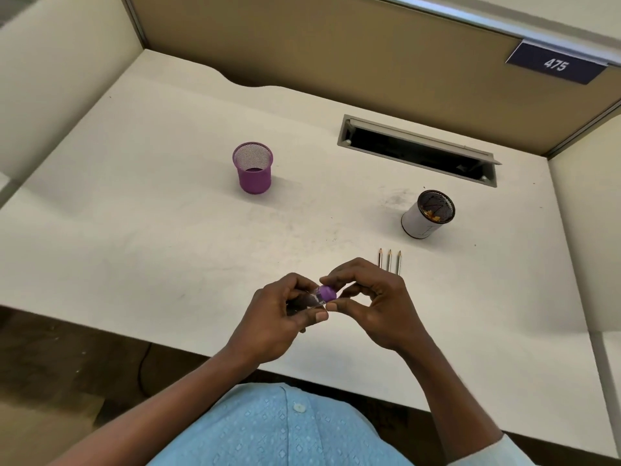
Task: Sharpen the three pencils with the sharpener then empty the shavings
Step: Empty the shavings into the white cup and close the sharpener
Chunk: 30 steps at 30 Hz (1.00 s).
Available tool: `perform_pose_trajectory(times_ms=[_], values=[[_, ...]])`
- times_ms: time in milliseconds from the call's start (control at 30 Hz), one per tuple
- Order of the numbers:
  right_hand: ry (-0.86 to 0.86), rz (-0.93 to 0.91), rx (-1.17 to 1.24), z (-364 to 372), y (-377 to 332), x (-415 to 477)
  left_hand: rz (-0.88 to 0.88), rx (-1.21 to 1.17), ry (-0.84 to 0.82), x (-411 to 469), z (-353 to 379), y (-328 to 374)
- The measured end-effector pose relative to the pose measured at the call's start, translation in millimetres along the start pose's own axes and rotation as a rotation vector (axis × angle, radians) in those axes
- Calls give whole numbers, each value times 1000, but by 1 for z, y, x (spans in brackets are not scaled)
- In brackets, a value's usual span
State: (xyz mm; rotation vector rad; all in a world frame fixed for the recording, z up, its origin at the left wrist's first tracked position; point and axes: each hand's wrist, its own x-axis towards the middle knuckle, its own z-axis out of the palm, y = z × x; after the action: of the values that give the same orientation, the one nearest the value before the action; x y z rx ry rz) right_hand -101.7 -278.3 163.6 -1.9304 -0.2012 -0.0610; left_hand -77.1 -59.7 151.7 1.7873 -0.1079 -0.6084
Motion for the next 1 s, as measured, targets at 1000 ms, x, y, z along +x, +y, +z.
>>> perform_pose_trajectory(times_ms=[1000], values=[[-251, -181, -189, -14, -21, -3, 85, -79, -403, -28, -10, -12]])
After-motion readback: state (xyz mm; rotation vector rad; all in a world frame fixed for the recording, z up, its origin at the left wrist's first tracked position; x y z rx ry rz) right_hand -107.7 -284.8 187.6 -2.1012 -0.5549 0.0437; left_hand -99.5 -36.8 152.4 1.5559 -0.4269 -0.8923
